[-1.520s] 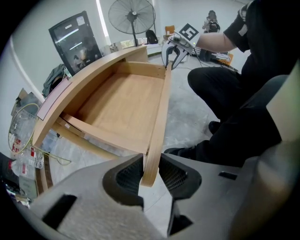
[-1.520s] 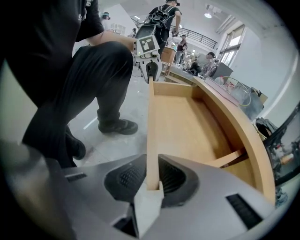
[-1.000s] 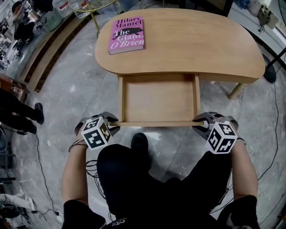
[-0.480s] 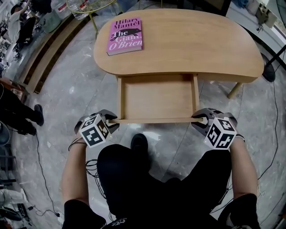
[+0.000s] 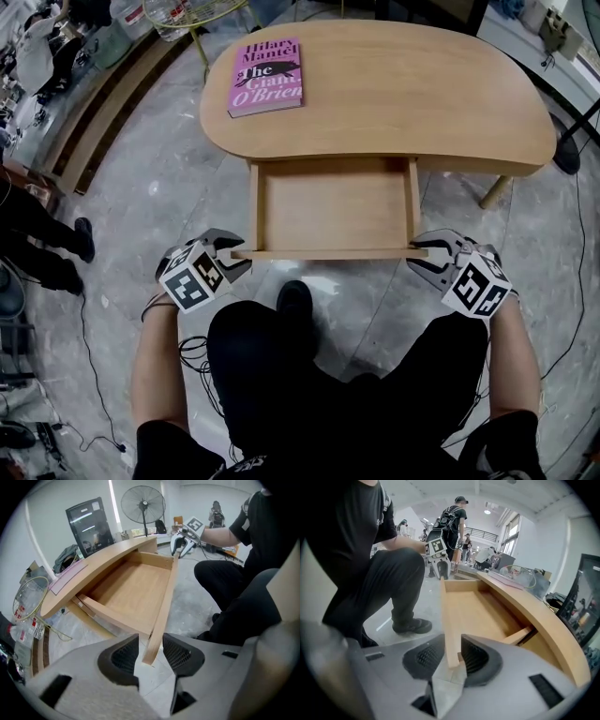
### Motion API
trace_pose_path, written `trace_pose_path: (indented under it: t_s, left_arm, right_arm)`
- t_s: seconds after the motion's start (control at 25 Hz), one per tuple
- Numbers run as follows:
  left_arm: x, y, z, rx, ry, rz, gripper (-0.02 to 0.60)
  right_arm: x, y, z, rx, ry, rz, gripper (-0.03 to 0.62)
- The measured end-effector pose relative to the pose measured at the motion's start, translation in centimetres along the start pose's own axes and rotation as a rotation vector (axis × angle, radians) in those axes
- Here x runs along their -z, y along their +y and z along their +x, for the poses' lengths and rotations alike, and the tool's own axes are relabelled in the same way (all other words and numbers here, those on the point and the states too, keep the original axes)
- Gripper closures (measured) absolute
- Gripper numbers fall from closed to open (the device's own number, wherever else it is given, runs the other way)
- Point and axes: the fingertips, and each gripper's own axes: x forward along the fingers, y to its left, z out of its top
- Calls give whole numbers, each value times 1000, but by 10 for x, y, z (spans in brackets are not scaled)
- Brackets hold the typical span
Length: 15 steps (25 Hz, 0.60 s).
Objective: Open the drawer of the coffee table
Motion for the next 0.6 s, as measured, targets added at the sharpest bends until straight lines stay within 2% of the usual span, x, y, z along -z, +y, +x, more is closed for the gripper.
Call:
trace_pose_path:
  t_s: [0.24,0.6]
  left_arm:
    - [-7,2,-14,-25,-56,-32,407]
    - [-63,21,-40,-142,-257,-49,465]
  right_arm:
    - [-20,-3,-10,-15,-135,59,505]
    - [-47,-19,-14,76,-263,102,550]
